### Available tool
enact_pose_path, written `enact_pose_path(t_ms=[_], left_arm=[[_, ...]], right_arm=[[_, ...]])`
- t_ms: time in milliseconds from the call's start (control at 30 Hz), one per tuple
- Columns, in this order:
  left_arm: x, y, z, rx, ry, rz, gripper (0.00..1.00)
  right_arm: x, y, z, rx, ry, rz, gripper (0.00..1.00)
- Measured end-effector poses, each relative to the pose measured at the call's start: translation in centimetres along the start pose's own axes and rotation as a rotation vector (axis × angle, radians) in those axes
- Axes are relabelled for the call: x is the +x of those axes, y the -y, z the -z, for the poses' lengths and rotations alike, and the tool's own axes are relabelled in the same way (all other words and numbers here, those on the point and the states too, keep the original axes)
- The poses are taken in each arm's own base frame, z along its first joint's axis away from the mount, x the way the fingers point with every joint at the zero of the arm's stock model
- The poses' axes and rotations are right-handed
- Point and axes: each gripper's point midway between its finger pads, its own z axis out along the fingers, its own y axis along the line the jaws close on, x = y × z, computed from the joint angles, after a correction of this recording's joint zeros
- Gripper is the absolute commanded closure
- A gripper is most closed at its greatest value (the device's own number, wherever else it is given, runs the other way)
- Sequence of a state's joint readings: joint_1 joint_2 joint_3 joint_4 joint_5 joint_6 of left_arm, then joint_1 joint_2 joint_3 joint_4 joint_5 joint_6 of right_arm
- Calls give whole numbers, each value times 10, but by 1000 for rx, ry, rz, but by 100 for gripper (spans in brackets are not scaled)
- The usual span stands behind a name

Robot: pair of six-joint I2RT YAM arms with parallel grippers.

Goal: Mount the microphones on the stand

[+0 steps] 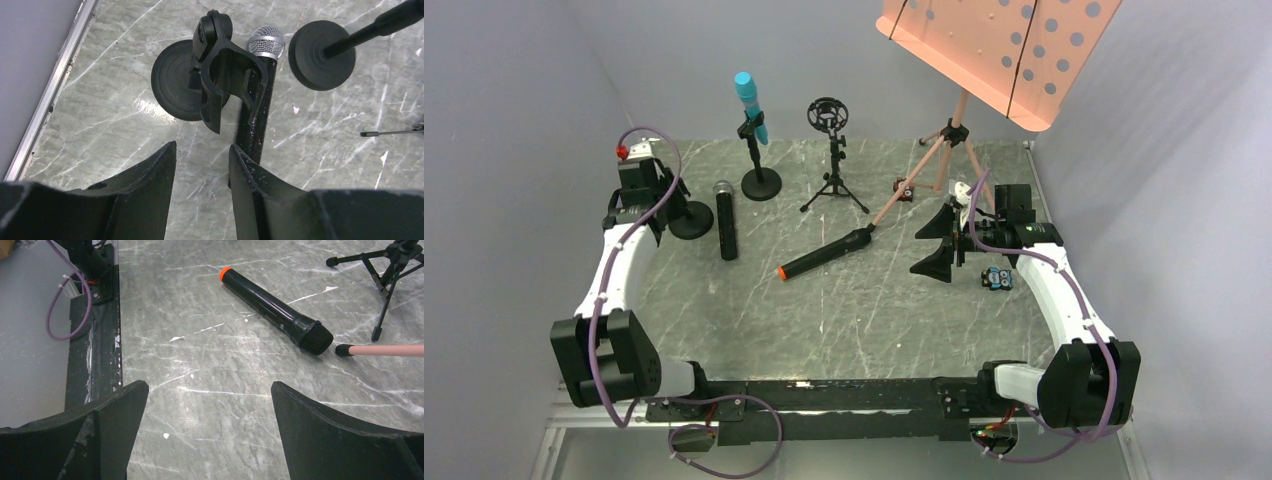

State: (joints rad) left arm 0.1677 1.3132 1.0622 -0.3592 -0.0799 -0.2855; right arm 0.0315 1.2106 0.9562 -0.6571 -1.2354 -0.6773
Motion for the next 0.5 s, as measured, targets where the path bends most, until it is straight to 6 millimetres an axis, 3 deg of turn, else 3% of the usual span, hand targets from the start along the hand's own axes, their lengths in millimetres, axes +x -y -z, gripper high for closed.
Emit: enact_pose_path(t_ms=[100,300,500], left_arm=[[-1,-1,-10,-19,-30,-6,52],[-27,2,-24,-40,-4,-13,53],[-38,3,-39,-53,-6,-31,69]], right_arm=[[0,0,0,0,0,0,1],[0,0,0,0,0,2,1],[0,0,0,0,0,3,1]])
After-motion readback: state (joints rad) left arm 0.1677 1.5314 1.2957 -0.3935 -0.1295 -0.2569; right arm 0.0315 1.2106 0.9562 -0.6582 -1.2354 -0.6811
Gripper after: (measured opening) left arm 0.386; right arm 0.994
